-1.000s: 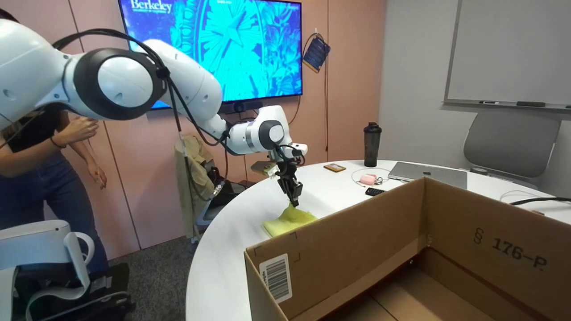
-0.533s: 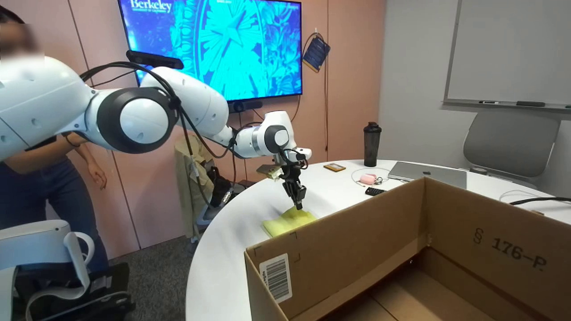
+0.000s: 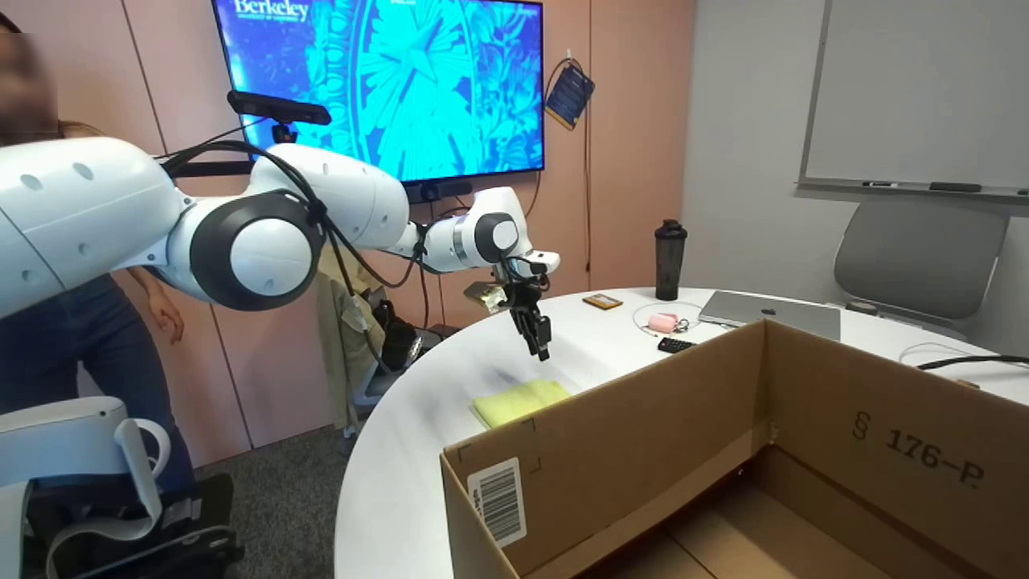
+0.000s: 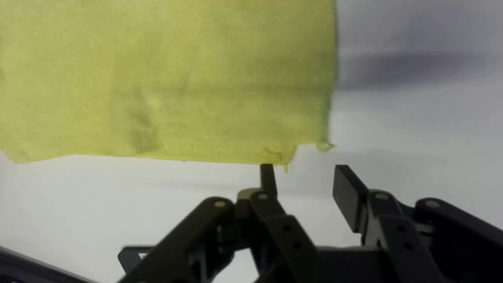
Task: Place the green marker on the yellow towel, fold the towel from bottom to top then left to right and right to left, pick up the towel and put it inside the brown box
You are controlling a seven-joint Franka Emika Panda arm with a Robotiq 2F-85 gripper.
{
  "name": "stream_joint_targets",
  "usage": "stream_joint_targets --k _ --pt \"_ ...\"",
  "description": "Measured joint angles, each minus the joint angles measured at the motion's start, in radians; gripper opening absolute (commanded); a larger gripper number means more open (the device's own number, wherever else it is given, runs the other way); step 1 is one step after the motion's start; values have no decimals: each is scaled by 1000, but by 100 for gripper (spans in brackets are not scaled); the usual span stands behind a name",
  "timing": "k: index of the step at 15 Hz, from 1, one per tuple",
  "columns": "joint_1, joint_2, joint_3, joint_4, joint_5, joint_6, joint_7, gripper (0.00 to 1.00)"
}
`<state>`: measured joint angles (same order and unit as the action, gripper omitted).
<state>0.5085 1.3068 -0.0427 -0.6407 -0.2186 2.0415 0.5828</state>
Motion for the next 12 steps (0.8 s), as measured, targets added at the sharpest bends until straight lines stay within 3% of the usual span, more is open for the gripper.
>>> stream_joint_targets --k 3,4,12 --pt "21 1 1 34 1 0 36 98" --pt "28 1 1 37 1 0 41 100" --pt "84 -1 19 4 0 0 -65 100"
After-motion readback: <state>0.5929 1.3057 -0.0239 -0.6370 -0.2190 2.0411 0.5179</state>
